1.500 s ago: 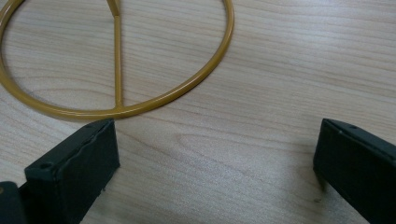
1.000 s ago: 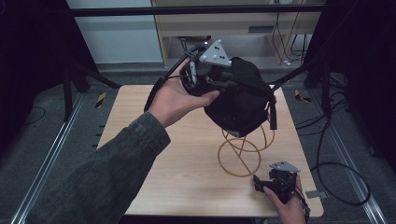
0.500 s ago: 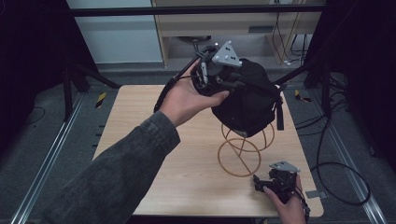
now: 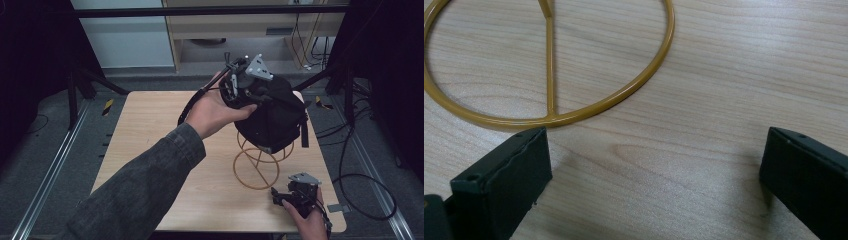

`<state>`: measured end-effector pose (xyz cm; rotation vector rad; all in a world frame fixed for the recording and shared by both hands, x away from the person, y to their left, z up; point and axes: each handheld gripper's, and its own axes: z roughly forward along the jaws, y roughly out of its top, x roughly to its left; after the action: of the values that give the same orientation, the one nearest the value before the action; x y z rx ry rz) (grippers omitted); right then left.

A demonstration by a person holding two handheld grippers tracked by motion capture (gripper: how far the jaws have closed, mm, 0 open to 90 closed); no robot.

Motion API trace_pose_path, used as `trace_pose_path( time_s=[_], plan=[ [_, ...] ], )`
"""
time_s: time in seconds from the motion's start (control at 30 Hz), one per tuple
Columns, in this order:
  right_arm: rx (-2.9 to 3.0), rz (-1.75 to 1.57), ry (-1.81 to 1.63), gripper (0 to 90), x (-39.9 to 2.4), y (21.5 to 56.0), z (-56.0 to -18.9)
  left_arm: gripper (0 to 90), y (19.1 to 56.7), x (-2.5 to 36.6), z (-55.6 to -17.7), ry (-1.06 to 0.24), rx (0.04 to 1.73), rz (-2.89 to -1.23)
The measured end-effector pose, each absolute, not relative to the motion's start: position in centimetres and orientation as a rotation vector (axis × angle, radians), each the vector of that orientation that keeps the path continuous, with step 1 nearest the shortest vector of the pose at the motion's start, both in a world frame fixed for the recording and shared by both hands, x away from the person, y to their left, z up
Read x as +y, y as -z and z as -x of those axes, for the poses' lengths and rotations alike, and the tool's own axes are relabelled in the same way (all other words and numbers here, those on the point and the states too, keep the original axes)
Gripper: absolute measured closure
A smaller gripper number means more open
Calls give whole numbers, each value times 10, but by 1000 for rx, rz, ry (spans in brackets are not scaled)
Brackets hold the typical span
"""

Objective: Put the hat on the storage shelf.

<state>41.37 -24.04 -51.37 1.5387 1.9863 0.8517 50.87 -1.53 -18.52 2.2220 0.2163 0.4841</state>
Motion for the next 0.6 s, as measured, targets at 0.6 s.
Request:
trace_pose_path(
  time_s=[0.6],
  plan=[
    [1987,-1535,-849,3,-241,514,-414,740,220,-29,-516,-436,231,-2293]
  ],
)
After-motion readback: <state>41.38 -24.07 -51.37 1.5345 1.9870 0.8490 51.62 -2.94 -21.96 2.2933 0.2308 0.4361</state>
